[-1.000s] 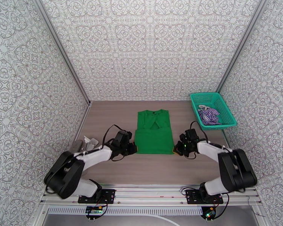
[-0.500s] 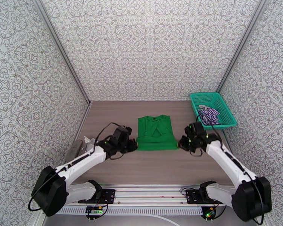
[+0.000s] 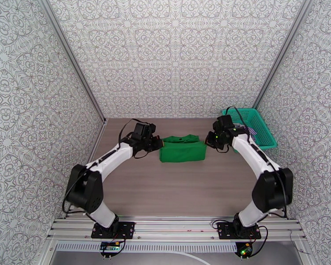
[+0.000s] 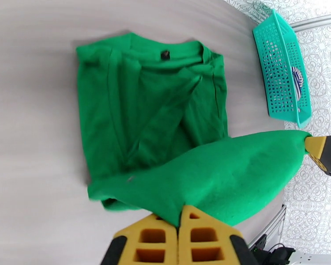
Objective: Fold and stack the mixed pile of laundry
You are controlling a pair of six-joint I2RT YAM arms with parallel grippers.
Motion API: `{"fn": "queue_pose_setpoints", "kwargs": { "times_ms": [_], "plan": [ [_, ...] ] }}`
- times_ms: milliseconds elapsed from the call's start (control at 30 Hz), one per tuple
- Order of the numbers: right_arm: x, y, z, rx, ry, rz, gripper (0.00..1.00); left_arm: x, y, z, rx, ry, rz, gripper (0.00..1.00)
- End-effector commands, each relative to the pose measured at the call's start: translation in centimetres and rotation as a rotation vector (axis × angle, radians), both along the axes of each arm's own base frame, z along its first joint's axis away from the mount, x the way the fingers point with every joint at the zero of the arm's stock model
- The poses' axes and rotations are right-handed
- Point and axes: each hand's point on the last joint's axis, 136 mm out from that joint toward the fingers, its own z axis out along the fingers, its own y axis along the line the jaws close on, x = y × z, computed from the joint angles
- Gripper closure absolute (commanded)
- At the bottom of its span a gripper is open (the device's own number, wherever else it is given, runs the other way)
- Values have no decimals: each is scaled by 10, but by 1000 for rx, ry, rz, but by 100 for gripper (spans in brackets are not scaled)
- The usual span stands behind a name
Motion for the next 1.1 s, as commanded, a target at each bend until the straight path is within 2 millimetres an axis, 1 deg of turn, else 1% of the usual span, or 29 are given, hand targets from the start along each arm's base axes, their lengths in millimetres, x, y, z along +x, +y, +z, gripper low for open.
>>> {"fn": "queue_pose_setpoints", "kwargs": {
  "times_ms": [0,100,300,400,467,533,567,600,633,667,700,733,800,900,967,1000,1067],
  "plan": [
    [37,6,12,37,-81,30,100,26,-3,5,-42,-35,-19,100],
    [56,9,1,55,-70,41,100,44,-2,-6,-57,-20,-5,100],
    [89,15,-27,124,-74,67,100,79,11,-22,-93,-14,29,100],
    [106,18,-41,165,-82,83,100,95,12,-39,-113,9,25,100],
    [118,20,-50,189,-100,95,97,105,13,-51,-122,21,29,100],
    [128,22,-63,199,-101,99,94,114,15,-61,-142,27,37,100],
    [133,23,-69,211,-105,104,92,119,15,-65,-155,28,39,93],
    [138,25,-75,227,-115,113,87,125,17,-71,-164,27,50,82],
    [141,24,-79,230,-119,110,80,129,18,-71,-178,17,59,73],
    [146,23,-84,234,-124,105,74,135,20,-81,-194,18,68,69],
    [150,24,-88,251,-132,107,72,141,24,-83,-211,8,84,69],
    [155,24,-89,268,-140,103,70,147,28,-82,-226,-4,96,67],
    [163,22,-89,296,-153,92,65,157,37,-74,-247,-36,114,59],
    [172,16,-75,328,-189,73,57,168,51,-52,-258,-94,139,56],
    [173,10,-55,312,-235,74,51,170,64,-43,-244,-112,170,54],
    [173,6,-46,286,-259,73,48,169,73,-28,-230,-139,186,53],
    [167,-2,-29,226,-293,75,44,164,87,-16,-182,-161,204,49]
  ]
}}
